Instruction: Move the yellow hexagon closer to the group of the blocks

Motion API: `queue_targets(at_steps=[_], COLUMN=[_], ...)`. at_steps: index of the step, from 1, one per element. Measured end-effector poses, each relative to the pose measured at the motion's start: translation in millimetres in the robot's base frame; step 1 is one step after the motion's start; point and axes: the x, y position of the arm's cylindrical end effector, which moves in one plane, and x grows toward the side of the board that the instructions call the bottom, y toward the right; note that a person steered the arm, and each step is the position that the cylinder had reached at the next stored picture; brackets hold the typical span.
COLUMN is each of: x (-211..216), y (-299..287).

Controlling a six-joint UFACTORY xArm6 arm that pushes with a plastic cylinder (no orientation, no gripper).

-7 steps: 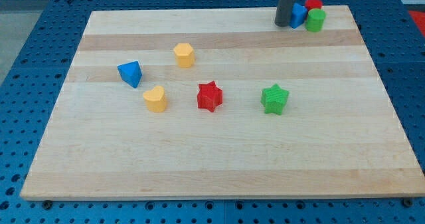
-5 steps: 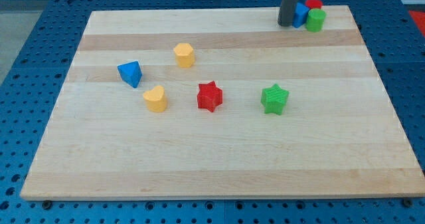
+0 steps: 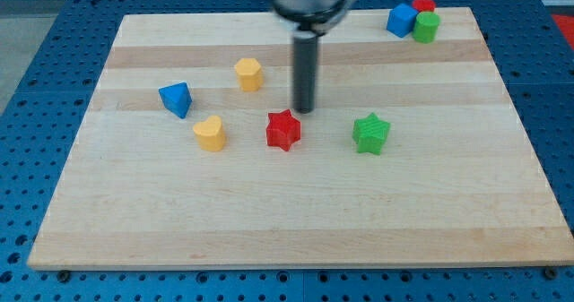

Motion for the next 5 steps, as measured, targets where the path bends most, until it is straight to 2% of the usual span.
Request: queue_targets(at_steps=[1, 2, 4, 5], x=[-18, -26, -50, -57], y=[-63, -78, -78, -56])
